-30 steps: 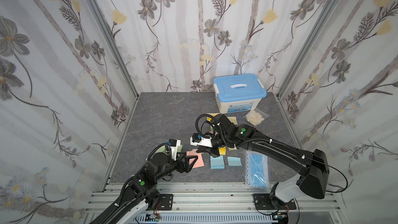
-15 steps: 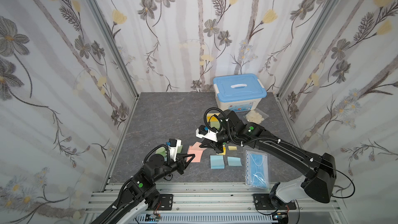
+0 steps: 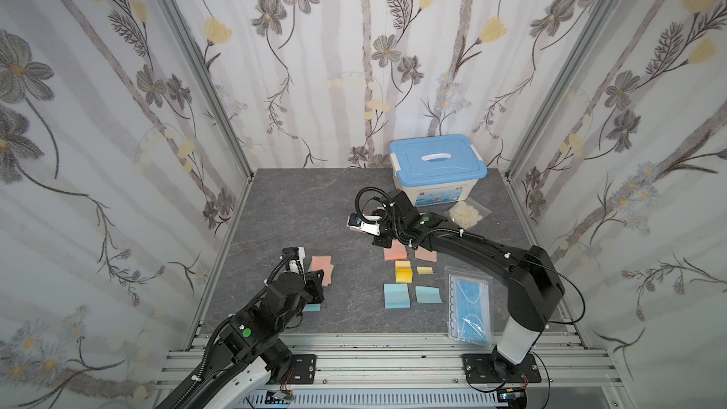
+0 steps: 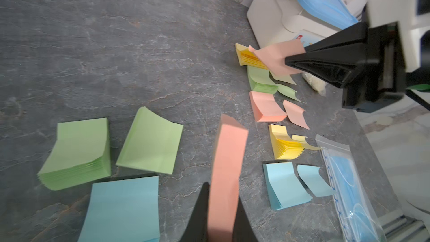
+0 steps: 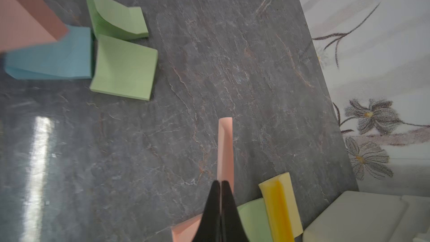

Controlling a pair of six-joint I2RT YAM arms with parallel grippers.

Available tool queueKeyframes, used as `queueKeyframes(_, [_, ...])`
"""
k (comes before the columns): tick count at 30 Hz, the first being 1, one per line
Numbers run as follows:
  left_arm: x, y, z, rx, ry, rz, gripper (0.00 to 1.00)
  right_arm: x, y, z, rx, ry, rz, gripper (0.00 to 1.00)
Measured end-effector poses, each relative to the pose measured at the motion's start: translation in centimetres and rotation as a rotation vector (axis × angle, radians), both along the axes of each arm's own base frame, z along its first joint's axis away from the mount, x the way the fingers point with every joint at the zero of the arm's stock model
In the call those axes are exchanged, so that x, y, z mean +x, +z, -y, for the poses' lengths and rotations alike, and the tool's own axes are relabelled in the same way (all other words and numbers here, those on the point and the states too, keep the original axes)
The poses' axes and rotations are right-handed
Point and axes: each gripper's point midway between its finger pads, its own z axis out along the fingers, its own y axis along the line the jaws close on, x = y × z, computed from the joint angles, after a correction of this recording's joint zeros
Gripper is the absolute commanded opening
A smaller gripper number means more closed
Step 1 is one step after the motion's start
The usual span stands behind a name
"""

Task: Tear off pages from different memo pads
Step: Place the paper at the center of the board, then place the memo pad at the center of the board.

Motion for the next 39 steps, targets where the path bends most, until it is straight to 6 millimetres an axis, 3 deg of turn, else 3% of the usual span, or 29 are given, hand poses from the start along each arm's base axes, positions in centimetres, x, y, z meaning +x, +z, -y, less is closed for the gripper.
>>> queueKeyframes(5, [0.6, 0.2, -0.5, 0.04, 0.037, -0.018, 0.0, 6.1, -3.6, -1.7, -0.133, 0.059, 0.106, 0.0])
queueKeyframes(10, [1.3, 0.3, -0.7, 0.052, 0.06, -0.041, 0.0, 10.7, -6.0, -2.6, -0.215, 0.068, 0.167, 0.0])
queueKeyframes(14, [2.1, 0.8, -0.6, 0.028, 0.076, -0.046, 0.0, 12.4, -7.9, -2.7, -0.27, 0.073, 0.17, 0.0])
queueKeyframes(18, [3.0, 0.9, -0.7, 0.011, 0.094, -0.056, 0.0, 12.8, -9.8, -1.9, -0.338, 0.07, 0.16, 0.0])
queueKeyframes(19, [3.1, 0.7, -0.7, 0.008, 0.098, -0.063, 0.0, 12.6, -10.3, -1.5, -0.357, 0.071, 0.145, 0.02])
queueKeyframes(21, [3.3, 0.6, -0.8, 0.0, 0.103, -0.073, 0.0, 12.4, -10.8, -0.8, -0.375, 0.07, 0.121, 0.21])
queueKeyframes(24, [3.9, 0.2, -1.0, -0.018, 0.116, -0.084, 0.0, 12.3, -11.1, 0.3, -0.396, 0.053, 0.094, 0.35])
queueKeyframes(25, [4.1, -0.1, -1.0, -0.024, 0.122, -0.093, 0.0, 12.0, -11.1, 0.7, -0.405, 0.051, 0.081, 0.48])
queueKeyframes(27, [4.7, -0.7, -1.2, -0.037, 0.135, -0.117, 0.0, 11.3, -10.4, 1.0, -0.392, 0.035, 0.051, 0.66])
queueKeyframes(30, [6.5, -2.1, -1.3, -0.062, 0.159, -0.174, 0.0, 9.7, -7.7, 1.0, -0.328, 0.028, 0.024, 0.73])
queueKeyframes(32, [8.4, -2.9, -1.1, -0.093, 0.164, -0.221, 0.0, 8.2, -4.5, 1.3, -0.263, 0.005, 0.005, 0.81])
queueKeyframes(33, [9.6, -3.2, -0.9, -0.109, 0.163, -0.237, 0.0, 7.6, -2.3, 1.5, -0.223, -0.02, 0.006, 0.96])
queueKeyframes(34, [10.6, -3.5, -0.9, -0.121, 0.164, -0.256, 0.0, 7.1, -0.5, 1.8, -0.189, -0.041, 0.011, 1.0])
queueKeyframes(36, [13.4, -4.0, -0.3, -0.16, 0.148, -0.279, 0.0, 5.5, 4.0, 2.6, -0.098, -0.097, 0.031, 1.0])
queueKeyframes(38, [15.8, -4.9, 0.3, -0.19, 0.128, -0.312, 0.0, 4.0, 6.4, 3.4, -0.009, -0.165, 0.035, 1.0])
queueKeyframes(39, [17.1, -5.4, 0.5, -0.203, 0.117, -0.328, 0.0, 3.1, 6.5, 3.9, 0.021, -0.19, 0.025, 1.0])
